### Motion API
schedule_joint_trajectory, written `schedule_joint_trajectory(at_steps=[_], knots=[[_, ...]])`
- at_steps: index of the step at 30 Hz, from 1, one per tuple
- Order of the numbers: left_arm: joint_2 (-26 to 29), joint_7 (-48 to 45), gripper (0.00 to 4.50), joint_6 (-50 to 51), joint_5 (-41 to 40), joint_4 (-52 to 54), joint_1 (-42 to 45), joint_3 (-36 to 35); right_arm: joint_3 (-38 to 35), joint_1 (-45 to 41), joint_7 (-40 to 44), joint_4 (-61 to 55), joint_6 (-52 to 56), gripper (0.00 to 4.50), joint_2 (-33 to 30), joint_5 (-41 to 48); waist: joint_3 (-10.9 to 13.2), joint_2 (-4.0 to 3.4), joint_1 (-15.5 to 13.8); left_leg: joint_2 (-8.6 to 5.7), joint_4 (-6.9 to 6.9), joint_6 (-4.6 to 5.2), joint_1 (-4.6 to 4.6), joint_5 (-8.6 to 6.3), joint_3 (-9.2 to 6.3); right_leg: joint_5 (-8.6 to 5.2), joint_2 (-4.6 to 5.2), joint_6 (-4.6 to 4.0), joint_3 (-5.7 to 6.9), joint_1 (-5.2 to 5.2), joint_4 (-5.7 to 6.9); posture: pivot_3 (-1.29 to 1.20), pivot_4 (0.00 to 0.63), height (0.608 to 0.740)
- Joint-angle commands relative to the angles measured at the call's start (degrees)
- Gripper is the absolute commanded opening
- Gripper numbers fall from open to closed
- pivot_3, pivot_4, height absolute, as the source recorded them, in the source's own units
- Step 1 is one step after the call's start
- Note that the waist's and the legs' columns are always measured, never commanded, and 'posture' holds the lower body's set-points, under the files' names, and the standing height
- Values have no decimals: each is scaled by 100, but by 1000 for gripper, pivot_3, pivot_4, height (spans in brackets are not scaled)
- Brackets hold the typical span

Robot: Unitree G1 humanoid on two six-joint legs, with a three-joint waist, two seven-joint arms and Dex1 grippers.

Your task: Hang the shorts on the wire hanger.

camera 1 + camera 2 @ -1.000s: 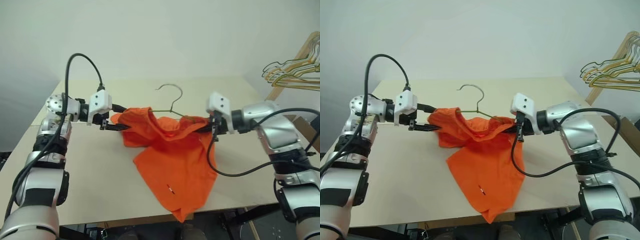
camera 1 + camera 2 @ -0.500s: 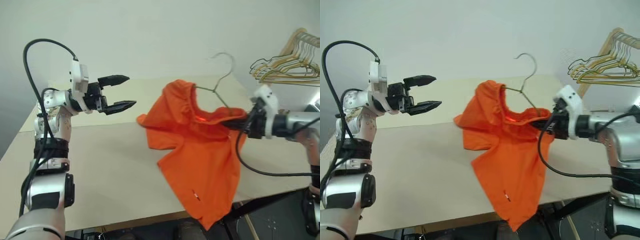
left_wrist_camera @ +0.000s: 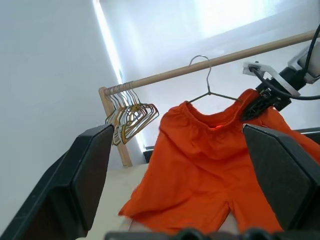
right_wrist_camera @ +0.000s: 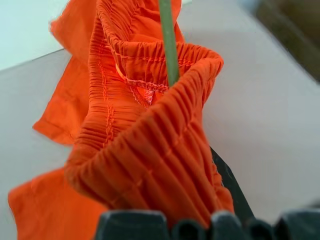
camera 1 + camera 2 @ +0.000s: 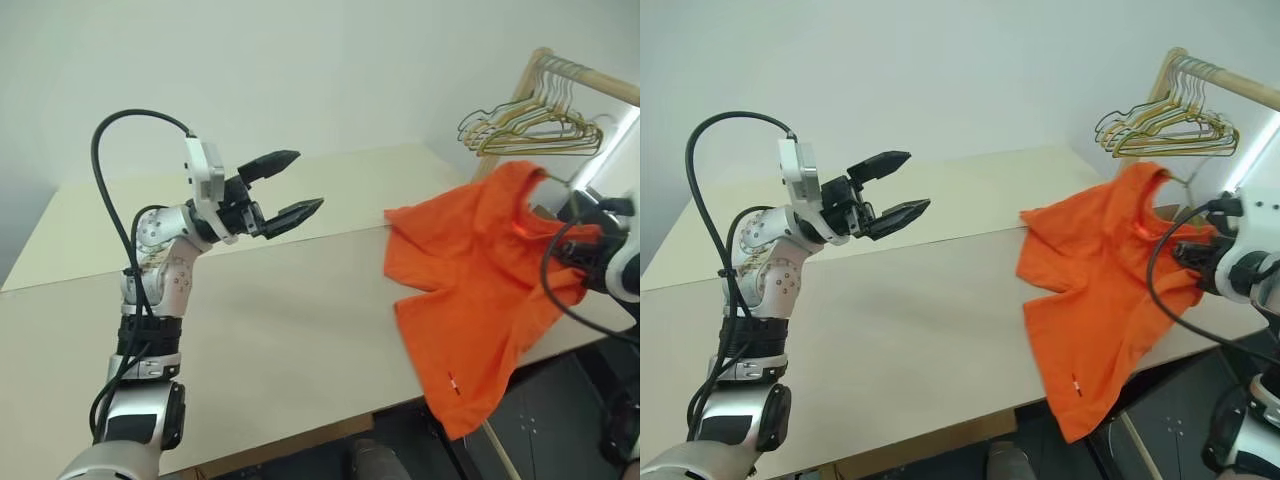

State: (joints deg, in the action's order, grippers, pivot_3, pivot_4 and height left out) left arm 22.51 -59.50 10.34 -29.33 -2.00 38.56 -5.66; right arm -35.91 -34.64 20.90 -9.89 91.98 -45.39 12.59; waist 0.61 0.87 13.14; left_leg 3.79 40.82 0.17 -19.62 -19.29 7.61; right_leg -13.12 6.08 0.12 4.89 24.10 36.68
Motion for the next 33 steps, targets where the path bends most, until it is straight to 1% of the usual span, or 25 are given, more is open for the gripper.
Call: schedule_joint_trajectory(at_steps=[1, 5, 8, 10, 12, 18, 21, 24, 25, 26, 29, 33], knots=[[-92, 277, 4445, 2, -24, 420, -20, 68, -425, -501, -909, 238, -471, 0, 165, -594, -7, -13, 51, -1, -2, 1, 2, -1, 2, -1, 0, 3, -8, 0, 2, -317, 0, 740], [-205, 477, 4445, 98, -68, 677, -175, 170, -262, -687, -1573, 778, -1213, 0, 291, -968, -11, -18, 144, -4, -11, 2, 28, -1, 18, -3, -1, 8, -34, -10, 6, -294, 0, 740], [-281, 639, 4445, 130, 10, 888, -378, 315, -208, -905, -2035, 1331, -1904, 0, 386, -1164, -20, -37, 215, -6, -12, 6, 36, -3, 27, -3, -1, 15, -55, -15, 6, -282, 0, 740], [-244, 625, 4445, 26, 185, 1088, -576, 524, -294, -1150, -2475, 1876, -2467, 0, 419, -1279, -18, -48, 257, -9, -13, 11, 41, -6, 37, -1, -1, 23, -80, -15, 6, -276, 0, 740], [-286, 664, 4445, 28, 152, 1218, -704, 604, -373, -1337, -2691, 2336, -2860, 0, 389, -1262, -17, -52, 303, -12, -14, 13, 45, -7, 43, 0, -1, 26, -94, -16, 6, -268, 0, 740], [-499, 780, 4445, 36, -45, 1428, -930, 660, -350, -1971, -2971, 3836, -3857, 0, 24, -1129, -14, -64, 339, -12, -21, 16, 55, -8, 46, 0, -1, 32, -112, -29, -1, -249, 0, 740], [-528, 799, 4445, -13, -1, 1390, -913, 680, -395, -2305, -3114, 4627, -4245, 0, -186, -1009, -8, -74, 337, -13, -29, 17, 71, -9, 48, -2, -1, 35, -116, -44, -6, -246, 0, 740], [-555, 804, 4445, -33, 1, 1355, -883, 707, -396, -2626, -3182, 5601, -4839, 0, -477, -882, -3, -77, 335, -12, -77, 17, 140, -9, 48, -10, -2, 48, -112, -116, -54, -244, 0, 740], [-544, 787, 4445, -49, 28, 1350, -881, 734, -442, -2753, -3202, 5980, -5040, 0, -590, -797, -3, -78, 335, -15, -85, 19, 148, -9, 49, -28, -2, 79, -114, -124, -62, -244, 0, 740], [-534, 772, 4445, -65, 56, 1340, -882, 758, -482, -2868, -3228, 6318, -5215, 0, -684, -707, -2, -78, 336, -18, -90, 20, 150, -10, 49, -30, 0, 86, -116, -127, -66, -240, 0, 740], [-499, 740, 4445, -73, 65, 1345, -902, 773, -632, -3088, -3398, 7056, -5505, 0, -874, -443, 0, -77, 336, -20, -99, 21, 149, -10, 52, -26, 0, 82, -120, -127, -74, -235, 0, 740], [-444, 718, 4445, -64, 34, 1398, -943, 768, -667, -3170, -3554, 7591, -5683, 0, -1009, -177, 2, -77, 332, -18, -98, 20, 152, -9, 52, -25, 2, 83, -120, -132, -73, -223, 0, 740]])
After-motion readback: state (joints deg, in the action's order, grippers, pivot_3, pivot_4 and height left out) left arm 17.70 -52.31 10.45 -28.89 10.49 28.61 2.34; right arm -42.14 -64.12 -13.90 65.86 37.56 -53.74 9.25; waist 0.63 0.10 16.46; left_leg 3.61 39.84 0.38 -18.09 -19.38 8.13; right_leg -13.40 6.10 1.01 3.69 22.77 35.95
